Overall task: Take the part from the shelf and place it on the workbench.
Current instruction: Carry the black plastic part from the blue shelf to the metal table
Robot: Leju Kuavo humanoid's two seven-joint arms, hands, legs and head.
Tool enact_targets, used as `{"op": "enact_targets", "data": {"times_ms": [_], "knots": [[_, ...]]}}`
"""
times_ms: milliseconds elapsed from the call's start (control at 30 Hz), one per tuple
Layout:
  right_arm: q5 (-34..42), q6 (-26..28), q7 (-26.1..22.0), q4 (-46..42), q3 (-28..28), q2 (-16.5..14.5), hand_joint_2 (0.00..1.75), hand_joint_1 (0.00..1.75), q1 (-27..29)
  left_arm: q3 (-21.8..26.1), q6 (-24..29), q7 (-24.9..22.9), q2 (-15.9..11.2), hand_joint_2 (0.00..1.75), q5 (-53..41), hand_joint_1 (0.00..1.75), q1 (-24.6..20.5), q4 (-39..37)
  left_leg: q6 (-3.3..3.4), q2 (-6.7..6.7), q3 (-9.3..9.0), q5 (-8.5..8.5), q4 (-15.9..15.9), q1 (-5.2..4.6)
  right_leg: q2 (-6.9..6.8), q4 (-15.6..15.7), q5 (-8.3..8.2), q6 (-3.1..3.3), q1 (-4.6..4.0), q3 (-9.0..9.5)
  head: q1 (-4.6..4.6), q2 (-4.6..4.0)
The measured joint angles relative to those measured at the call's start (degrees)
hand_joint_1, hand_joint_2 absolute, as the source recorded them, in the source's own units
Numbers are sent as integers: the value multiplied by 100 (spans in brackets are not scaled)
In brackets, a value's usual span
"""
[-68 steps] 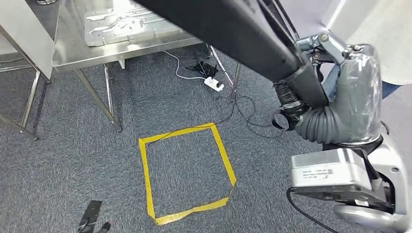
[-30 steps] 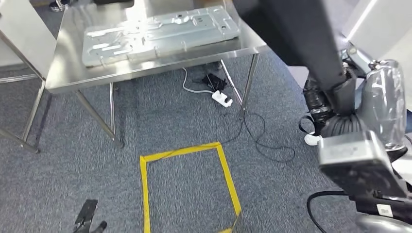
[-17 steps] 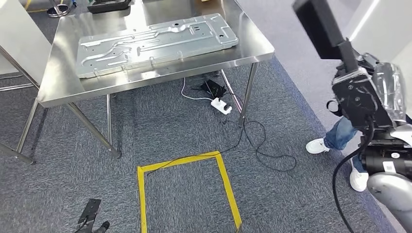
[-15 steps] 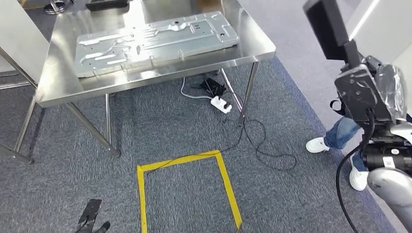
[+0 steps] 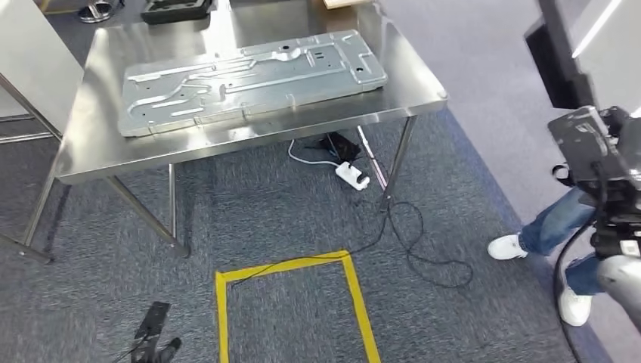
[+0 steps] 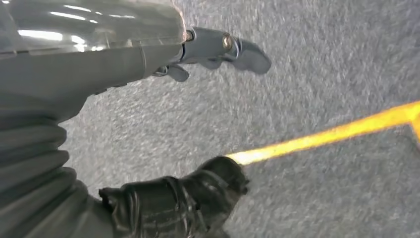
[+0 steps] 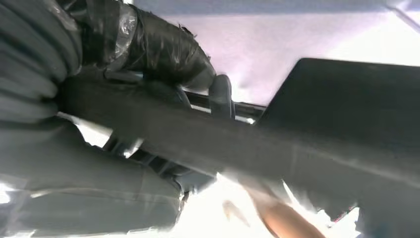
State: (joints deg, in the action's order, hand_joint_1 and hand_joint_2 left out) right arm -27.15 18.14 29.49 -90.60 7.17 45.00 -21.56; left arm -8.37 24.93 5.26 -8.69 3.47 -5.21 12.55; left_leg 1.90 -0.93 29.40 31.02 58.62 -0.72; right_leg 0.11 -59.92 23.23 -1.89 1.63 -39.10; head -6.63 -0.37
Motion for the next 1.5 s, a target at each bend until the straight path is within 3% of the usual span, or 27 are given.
{"op": "enact_targets", "data": {"times_ms": [67,100,167,233,267,300,333,400,433,467,567,633,700,767,800,833,900,967,1067,1133,1233,1300,1333,1400,1433,1500], "knots": [[27,6,0,43,-57,30,175,171,33,-17,5,-9,-2,175,19,0,-7,1,-45,9,26,29,111,4,4,7,26,81,15,73,17,0],[81,31,0,51,-75,33,175,171,32,-24,6,-13,-3,175,31,0,-15,2,-72,19,125,35,292,15,6,21,50,112,21,116,12,1],[253,109,0,55,-93,21,175,171,33,-39,8,-15,-1,175,65,0,-25,2,-135,42,515,139,903,39,10,42,118,153,28,207,6,0],[440,167,0,54,-94,-13,175,171,32,-52,9,-10,-1,175,115,0,0,2,-172,51,959,404,1427,51,11,46,217,167,26,320,6,-1],[531,178,-1,48,-90,-31,175,171,33,-56,9,-3,-1,175,144,0,20,2,-176,52,1095,481,1489,52,13,47,277,168,23,395,5,0],[624,180,-2,29,-83,-45,175,171,32,-58,9,10,-3,175,175,0,39,2,-166,53,1151,440,1382,51,14,47,341,167,15,482,5,0],[708,181,-5,-3,-76,-55,175,171,32,-59,9,24,-7,175,202,0,52,2,-132,53,1129,235,1106,41,13,50,407,164,4,576,6,1],[836,181,-13,-87,-62,-73,175,171,15,-59,10,53,-37,175,245,0,78,2,-12,46,1014,-410,428,-3,15,68,527,145,-13,723,13,0],[871,186,-16,-131,-52,-85,175,171,-2,-59,13,61,-56,175,257,0,95,2,43,40,953,-644,196,-27,23,83,572,123,-20,775,15,0],[892,192,-18,-173,-41,-98,175,171,-15,-59,15,66,-77,175,265,0,114,2,79,35,923,-768,75,-45,34,97,596,96,-25,816,12,0],[919,206,-20,-281,-22,-110,175,171,-35,-59,18,72,-106,175,283,0,128,3,119,36,749,-770,-73,-35,42,52,583,13,-30,882,9,2],[922,206,-22,-326,-17,-109,175,171,-57,-60,19,77,-109,175,291,0,121,4,152,22,597,-743,-160,-12,24,-340,636,-15,-17,686,18,1],[917,205,-24,-364,-6,-114,175,171,-71,-63,17,77,-107,175,303,0,120,4,182,12,503,-674,-174,-5,16,-1003,861,-40,-16,247,20,1],[888,199,-24,-393,18,-117,175,171,-74,-74,14,77,-101,175,314,0,123,4,184,-5,414,-574,-160,-3,15,-1362,1087,-75,-12,-127,20,1],[867,178,-24,-410,35,-119,175,171,-81,-87,12,77,-98,175,319,0,124,4,172,-20,354,-512,-144,2,14,-1283,1061,-95,-6,-193,19,1],[849,146,-25,-432,53,-121,175,171,-98,-103,11,76,-96,175,324,0,124,4,153,-51,287,-444,-120,10,22,-1039,895,-122,5,-177,21,1],[829,49,-27,-467,106,-136,175,171,-153,-132,11,75,-96,175,347,0,116,3,91,-111,183,-289,-37,25,105,-375,357,-154,28,-44,23,0],[779,-50,-31,-487,199,-171,175,171,-212,-145,10,72,-96,175,369,0,100,4,17,-163,192,-162,40,26,159,-68,88,-89,24,45,32,0],[547,-170,-34,-543,385,-217,175,171,-296,-157,7,67,-103,175,402,0,89,6,-64,-204,194,-94,97,22,55,-60,101,69,14,96,42,1],[335,-240,-33,-582,531,-249,175,171,-380,-161,7,63,-113,175,426,0,81,6,-130,-123,375,-63,422,31,-30,-29,143,138,28,179,22,1],[132,-305,-29,-613,755,-322,175,171,-456,-169,2,51,-111,175,434,0,79,6,-225,23,1053,219,1368,51,-164,-9,268,178,20,328,-3,0],[102,-326,-28,-615,871,-372,175,171,-467,-183,-3,47,-108,175,435,0,103,6,-221,50,1316,283,1509,53,-258,-9,380,183,4,463,-4,-1],[98,-332,-28,-615,915,-393,175,171,-476,-192,-4,46,-108,175,435,0,112,6,-191,68,1308,137,1303,45,-310,-7,441,183,-8,545,-3,0],[91,-339,-28,-620,974,-429,175,171,-506,-211,-3,46,-120,175,435,0,119,6,-75,199,1129,-421,604,-4,-424,5,565,173,-35,722,3,0],[87,-339,-28,-625,996,-448,175,171,-525,-225,-2,45,-127,175,437,0,119,6,-16,285,1054,-611,320,-49,-471,26,615,157,-49,796,14,0],[79,-363,-28,-635,1031,-489,175,171,-554,-245,-1,42,-145,175,446,0,122,6,77,350,991,-774,83,-111,-551,69,671,102,-76,908,35,0]]}}
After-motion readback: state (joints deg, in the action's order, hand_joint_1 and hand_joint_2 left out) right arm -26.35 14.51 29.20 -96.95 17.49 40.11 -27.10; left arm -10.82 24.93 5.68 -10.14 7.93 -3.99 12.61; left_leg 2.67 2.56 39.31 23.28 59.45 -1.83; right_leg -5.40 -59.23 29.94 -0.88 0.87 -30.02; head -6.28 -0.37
